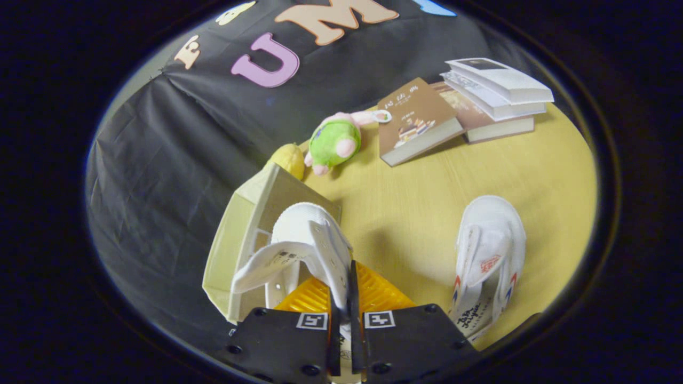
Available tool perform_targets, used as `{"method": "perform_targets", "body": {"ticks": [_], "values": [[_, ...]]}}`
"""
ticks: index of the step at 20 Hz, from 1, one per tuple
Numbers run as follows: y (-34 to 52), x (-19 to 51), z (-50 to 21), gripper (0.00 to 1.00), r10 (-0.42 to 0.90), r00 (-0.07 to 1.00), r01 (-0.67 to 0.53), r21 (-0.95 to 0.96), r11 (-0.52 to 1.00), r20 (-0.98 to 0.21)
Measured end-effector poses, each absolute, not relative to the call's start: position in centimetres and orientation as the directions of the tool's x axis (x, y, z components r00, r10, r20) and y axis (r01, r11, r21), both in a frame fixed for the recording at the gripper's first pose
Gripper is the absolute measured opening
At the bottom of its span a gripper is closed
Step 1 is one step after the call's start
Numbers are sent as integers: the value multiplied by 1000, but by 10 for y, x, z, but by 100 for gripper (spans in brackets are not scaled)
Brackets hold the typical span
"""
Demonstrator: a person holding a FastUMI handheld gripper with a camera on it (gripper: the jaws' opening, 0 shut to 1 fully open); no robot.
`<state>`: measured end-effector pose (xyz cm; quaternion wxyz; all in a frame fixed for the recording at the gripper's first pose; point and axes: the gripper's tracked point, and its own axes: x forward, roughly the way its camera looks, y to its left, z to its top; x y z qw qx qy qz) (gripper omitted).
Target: Open the storage box then place both shoes into the box .Put the left shoe in first, then the right shoe, with the right side of both shoes facing outward in a uniform manner.
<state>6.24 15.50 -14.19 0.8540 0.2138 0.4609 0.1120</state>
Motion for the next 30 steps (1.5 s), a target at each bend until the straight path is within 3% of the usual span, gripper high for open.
{"method": "perform_targets", "body": {"ticks": [6, 13, 17, 27, 30], "values": [[190, 77, -65, 11, 442, 621, -56, 527, 848, -647], [289, 97, -49, 11, 517, 548, -55, 588, 807, -657], [331, 109, -77, 11, 486, 493, 39, 576, 816, -722], [363, 110, -167, 11, 238, 410, 379, 402, 834, -880], [370, 104, -197, 11, 194, 368, 362, 332, 871, -909]]}}
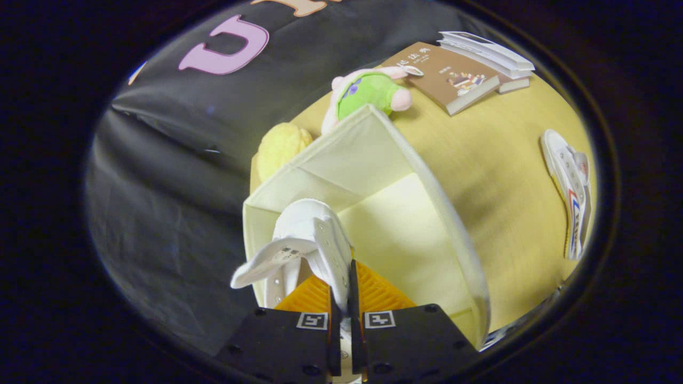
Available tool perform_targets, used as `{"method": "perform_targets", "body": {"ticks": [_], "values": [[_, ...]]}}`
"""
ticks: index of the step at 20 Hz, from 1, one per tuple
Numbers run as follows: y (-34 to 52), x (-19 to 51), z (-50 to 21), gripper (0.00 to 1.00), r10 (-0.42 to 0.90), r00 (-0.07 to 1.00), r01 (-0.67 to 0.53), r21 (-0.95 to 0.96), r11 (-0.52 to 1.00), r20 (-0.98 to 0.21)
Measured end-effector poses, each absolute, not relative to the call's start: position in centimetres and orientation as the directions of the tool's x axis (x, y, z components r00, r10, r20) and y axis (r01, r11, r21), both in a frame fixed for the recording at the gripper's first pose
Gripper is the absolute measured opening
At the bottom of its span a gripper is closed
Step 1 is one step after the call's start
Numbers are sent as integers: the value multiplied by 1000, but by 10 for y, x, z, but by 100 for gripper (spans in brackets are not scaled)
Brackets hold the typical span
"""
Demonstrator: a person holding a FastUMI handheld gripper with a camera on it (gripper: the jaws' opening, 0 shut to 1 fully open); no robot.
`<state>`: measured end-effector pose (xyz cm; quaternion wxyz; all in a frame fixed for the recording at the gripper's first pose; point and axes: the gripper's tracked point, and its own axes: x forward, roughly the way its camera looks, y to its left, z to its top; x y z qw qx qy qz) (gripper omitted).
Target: Open the storage box then place both shoes into the box .Put the left shoe in first, then the right shoe, with the right side of both shoes facing outward in a uniform manner.
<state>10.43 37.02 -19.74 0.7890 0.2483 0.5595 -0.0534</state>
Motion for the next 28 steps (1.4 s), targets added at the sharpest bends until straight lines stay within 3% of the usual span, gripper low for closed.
{"method": "perform_targets", "body": {"ticks": [4, 6, 15, 19, 25, 28], "values": [[362, 98, -217, 14, 118, 324, 367, 239, 899, -939], [358, 93, -223, 22, 106, 301, 340, 210, 916, -948], [405, 68, -176, 97, 445, 252, 142, 487, 861, -859], [409, 42, -144, 100, 528, 228, -15, 540, 842, -818], [368, 28, -84, 100, 584, 292, -86, 588, 804, -757], [322, 26, -71, 100, 541, 347, -141, 528, 837, -766]]}}
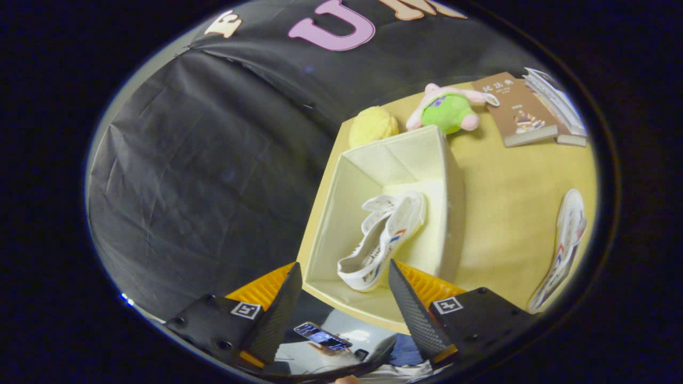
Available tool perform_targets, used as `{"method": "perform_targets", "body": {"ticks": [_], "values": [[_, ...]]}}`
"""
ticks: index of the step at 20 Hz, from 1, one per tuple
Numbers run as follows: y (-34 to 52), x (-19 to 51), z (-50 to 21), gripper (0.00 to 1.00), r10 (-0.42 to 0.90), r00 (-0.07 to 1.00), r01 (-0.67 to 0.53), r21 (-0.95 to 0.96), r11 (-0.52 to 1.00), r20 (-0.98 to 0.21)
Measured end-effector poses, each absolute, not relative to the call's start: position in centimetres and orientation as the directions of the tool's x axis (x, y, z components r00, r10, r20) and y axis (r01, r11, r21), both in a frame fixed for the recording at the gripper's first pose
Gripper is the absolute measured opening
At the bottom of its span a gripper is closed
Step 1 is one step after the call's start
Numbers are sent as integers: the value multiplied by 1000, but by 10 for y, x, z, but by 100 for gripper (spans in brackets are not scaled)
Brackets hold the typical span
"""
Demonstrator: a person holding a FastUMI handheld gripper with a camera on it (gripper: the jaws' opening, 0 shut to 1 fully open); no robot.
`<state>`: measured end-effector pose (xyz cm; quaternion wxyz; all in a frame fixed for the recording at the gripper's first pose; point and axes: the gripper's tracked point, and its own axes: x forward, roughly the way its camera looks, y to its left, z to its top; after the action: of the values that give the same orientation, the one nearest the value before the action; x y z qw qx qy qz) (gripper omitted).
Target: Open the storage box then place both shoes into the box .Put the left shoe in first, then the right shoe, with the right side of both shoes facing outward in a uniform manner.
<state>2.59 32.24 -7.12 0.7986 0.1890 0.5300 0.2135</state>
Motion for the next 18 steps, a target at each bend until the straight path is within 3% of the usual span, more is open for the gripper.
{"method": "perform_targets", "body": {"ticks": [7, 18], "values": [[193, 25, -87, 100, 309, 452, -143, 273, 951, -837], [43, 10, -156, 98, 8, 403, -8, 5, 1000, -915]]}}
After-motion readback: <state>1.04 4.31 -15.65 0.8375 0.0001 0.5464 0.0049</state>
